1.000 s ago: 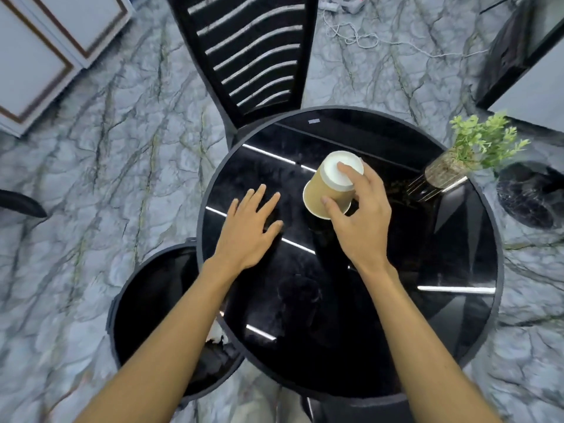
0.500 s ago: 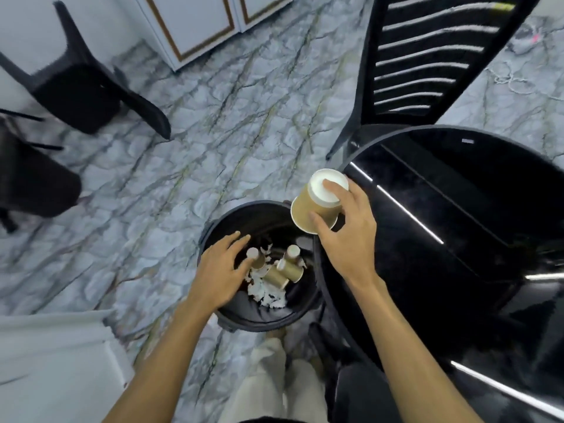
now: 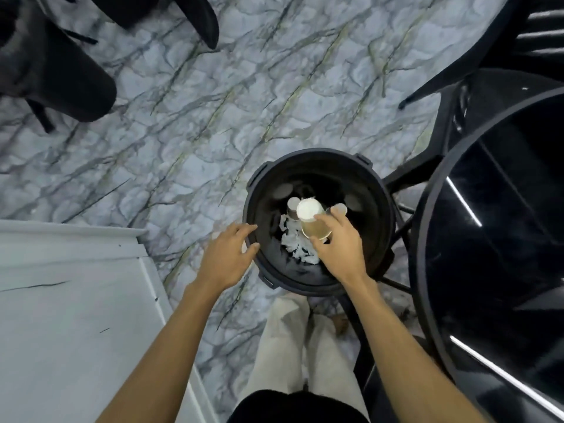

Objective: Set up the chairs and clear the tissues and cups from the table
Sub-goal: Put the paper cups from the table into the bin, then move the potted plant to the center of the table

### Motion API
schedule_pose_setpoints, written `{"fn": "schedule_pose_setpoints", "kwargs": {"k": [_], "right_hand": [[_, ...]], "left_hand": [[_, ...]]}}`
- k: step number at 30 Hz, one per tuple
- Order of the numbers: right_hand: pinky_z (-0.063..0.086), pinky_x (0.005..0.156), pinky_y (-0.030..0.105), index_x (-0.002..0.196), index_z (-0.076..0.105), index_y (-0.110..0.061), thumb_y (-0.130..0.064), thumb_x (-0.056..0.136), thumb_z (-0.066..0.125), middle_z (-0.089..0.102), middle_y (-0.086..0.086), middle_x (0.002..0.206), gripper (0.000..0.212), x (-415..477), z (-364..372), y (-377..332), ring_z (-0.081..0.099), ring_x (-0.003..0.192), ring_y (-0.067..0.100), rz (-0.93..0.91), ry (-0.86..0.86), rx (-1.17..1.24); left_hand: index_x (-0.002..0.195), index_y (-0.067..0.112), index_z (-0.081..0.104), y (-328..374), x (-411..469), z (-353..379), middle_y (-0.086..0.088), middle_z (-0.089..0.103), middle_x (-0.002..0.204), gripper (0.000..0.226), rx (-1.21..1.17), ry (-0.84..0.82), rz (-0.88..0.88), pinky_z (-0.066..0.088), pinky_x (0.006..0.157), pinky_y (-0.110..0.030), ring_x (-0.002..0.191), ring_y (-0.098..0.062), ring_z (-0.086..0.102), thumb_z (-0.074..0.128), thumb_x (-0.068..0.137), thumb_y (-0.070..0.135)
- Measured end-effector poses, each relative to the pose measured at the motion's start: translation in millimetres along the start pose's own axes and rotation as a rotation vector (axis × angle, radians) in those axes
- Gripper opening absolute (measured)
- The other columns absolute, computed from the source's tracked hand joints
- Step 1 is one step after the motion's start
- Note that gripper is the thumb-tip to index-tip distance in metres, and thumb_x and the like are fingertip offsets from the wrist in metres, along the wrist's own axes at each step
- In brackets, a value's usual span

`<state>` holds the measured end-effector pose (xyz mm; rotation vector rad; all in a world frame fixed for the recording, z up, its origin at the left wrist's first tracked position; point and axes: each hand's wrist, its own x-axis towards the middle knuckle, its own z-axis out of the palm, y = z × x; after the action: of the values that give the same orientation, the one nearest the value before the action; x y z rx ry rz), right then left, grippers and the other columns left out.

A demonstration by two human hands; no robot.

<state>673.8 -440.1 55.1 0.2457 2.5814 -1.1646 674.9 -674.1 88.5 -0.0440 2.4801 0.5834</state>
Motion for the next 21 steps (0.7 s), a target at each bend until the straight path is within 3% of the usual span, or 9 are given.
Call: {"fn": "schedule_pose_setpoints", "kwargs": {"k": [5, 10, 14, 18, 21], "right_hand": [[0.046, 0.102, 0.041, 0.119, 0.063, -0.018, -0.015, 0.082, 0.072, 0.054, 0.003, 0.137, 0.038, -6.1, 15.2, 9.2, 0.052, 0.125, 0.024, 0.091, -0.016, -0.025], [0.048, 0.098, 0.037, 0.116, 0.064, -0.018, -0.015, 0.087, 0.067, 0.058, 0.002, 0.127, 0.029, 4.0, -10.4, -13.3, 0.057, 0.116, 0.021, 0.082, 0.035, -0.011], [0.04, 0.103, 0.024, 0.119, 0.063, -0.016, -0.012, 0.088, 0.063, 0.058, 0.002, 0.129, 0.032, 7.5, -46.9, -41.7, 0.053, 0.121, 0.016, 0.041, 0.129, 0.032], [0.04, 0.107, 0.03, 0.118, 0.063, -0.015, -0.009, 0.088, 0.063, 0.061, 0.002, 0.126, 0.031, 0.7, -91.9, -63.0, 0.053, 0.122, 0.016, -0.044, 0.267, 0.069], [0.04, 0.104, 0.026, 0.118, 0.063, -0.016, -0.01, 0.088, 0.063, 0.062, -0.002, 0.123, 0.03, -10.2, -126.2, -66.3, 0.054, 0.119, 0.014, -0.053, 0.364, 0.087]], "left_hand": [[0.141, 0.021, 0.049, -22.2, 4.7, 2.1, -0.004, 0.05, 0.144, 0.044, -0.016, -0.033, -0.025, 0.04, 0.106, -0.042, 0.132, -0.024, 0.047, 0.052, 0.099, 0.032], [0.141, 0.021, 0.049, -12.9, 10.5, -19.5, -0.001, 0.049, 0.145, 0.044, -0.016, 0.004, 0.004, 0.039, 0.105, -0.039, 0.132, -0.022, 0.046, 0.051, 0.099, 0.033], [0.141, 0.021, 0.05, 13.2, 15.1, -46.5, -0.002, 0.049, 0.145, 0.044, -0.02, 0.04, 0.071, 0.04, 0.106, -0.041, 0.132, -0.023, 0.047, 0.051, 0.099, 0.033], [0.14, 0.021, 0.051, 55.0, 21.8, -71.2, -0.002, 0.049, 0.145, 0.043, -0.006, 0.071, 0.198, 0.038, 0.108, -0.041, 0.133, -0.024, 0.046, 0.052, 0.099, 0.033], [0.14, 0.024, 0.05, 98.1, 28.8, -83.6, 0.0, 0.05, 0.144, 0.043, 0.037, 0.091, 0.308, 0.04, 0.106, -0.041, 0.132, -0.022, 0.047, 0.051, 0.099, 0.035]]}}
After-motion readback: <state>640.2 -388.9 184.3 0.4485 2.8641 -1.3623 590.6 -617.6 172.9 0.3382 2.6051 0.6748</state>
